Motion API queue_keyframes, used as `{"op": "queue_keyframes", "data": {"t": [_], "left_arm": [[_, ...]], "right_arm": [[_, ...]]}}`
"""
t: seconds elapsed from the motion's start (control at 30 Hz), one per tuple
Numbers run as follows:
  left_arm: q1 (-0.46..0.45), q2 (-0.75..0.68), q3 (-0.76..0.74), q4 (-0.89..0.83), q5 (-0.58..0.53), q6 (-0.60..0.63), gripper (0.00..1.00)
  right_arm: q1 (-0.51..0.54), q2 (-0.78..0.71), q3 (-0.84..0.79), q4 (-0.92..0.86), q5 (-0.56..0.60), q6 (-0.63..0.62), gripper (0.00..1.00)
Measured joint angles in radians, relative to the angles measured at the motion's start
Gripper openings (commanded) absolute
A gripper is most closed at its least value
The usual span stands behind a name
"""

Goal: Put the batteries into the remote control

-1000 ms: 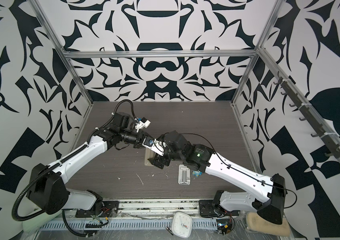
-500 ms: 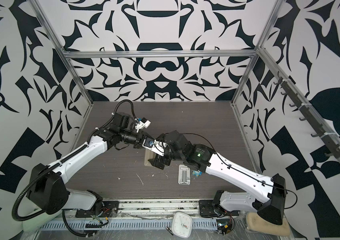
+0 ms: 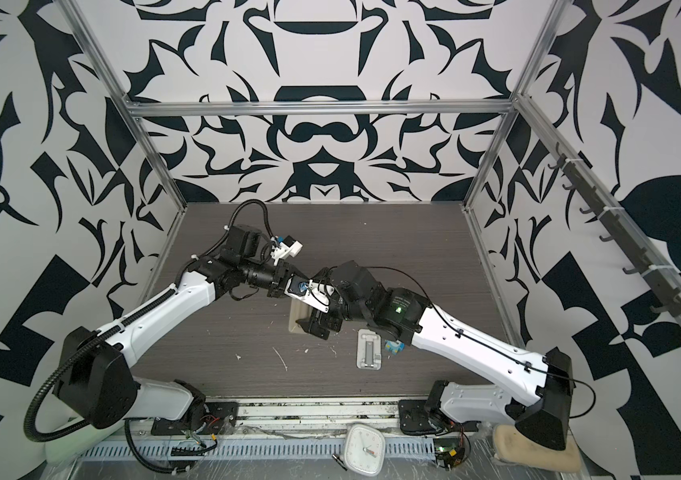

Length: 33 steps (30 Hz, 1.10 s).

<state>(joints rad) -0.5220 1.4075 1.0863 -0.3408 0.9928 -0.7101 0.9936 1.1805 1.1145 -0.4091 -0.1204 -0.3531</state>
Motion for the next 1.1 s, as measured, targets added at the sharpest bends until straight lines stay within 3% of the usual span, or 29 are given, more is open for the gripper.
{"op": "queue_keyframes", "data": {"t": [1.1], "left_arm": [[-0.010, 0.000, -0.027, 0.008, 0.021, -0.022, 0.00]], "right_arm": [[-0.001, -0.010, -0.009, -0.011, -0.037, 0.045, 1.00]]}}
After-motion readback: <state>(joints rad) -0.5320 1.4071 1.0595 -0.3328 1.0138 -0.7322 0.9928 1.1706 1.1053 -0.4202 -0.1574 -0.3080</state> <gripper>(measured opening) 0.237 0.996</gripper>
